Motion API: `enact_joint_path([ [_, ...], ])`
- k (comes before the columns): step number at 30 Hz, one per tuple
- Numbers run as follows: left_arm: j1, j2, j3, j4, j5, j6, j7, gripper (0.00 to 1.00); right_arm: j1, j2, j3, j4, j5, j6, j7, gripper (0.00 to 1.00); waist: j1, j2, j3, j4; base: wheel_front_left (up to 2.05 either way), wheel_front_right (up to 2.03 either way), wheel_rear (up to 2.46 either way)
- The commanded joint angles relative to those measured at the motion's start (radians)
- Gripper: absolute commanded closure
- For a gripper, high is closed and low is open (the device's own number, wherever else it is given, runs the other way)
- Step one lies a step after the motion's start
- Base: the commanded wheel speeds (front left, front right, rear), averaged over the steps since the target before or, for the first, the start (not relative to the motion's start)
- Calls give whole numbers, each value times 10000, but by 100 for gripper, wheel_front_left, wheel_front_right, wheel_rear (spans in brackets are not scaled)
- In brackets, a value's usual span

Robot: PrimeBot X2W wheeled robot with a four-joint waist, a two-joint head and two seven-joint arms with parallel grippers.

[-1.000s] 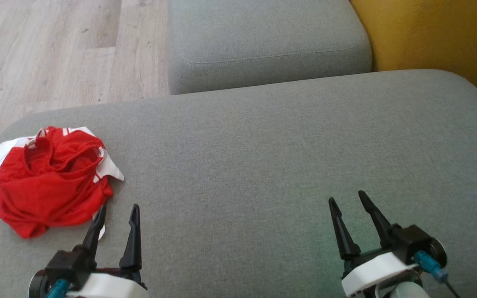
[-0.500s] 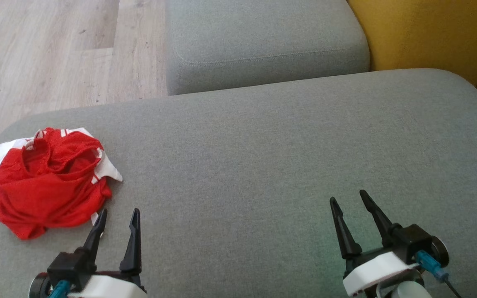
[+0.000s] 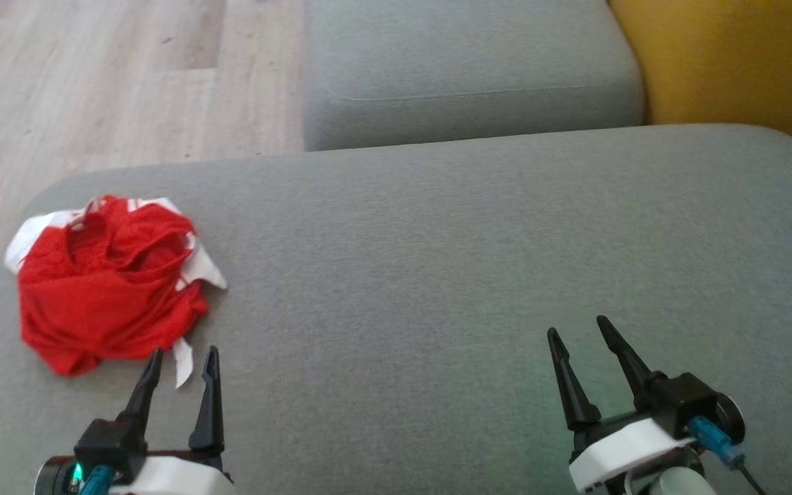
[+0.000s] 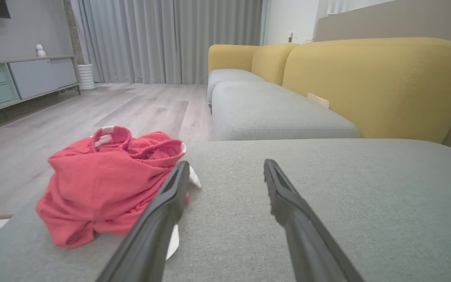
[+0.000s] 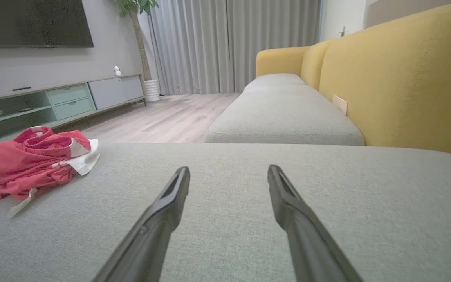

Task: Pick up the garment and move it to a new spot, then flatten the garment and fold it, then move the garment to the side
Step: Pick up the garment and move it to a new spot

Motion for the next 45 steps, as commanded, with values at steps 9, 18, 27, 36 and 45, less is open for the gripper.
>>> enact_joint_path([
  [9,-202,80,675,-296,197,90,-122,0,-304,-18,283,-322,123,-7,-136,0,0,0,1,1447,0,0,0],
  [18,58,80,1024,-421,270,31,-122,0,-227,-18,414,-316,115,-7,-136,0,0,0,-26,2635,0,0,0],
  [27,197,80,1233,-538,268,50,-122,0,-81,-18,472,-275,34,-7,-136,0,0,0,21,3486,0,0,0],
  [36,-235,80,1171,-1181,356,74,-122,0,-173,-18,432,-207,-393,-7,-136,0,0,0,576,3692,0,0,0],
  [45,-3047,628,385,-1591,543,-568,-122,0,-539,-123,55,-196,-1043,-7,-136,0,0,0,1625,3737,0,0,0],
])
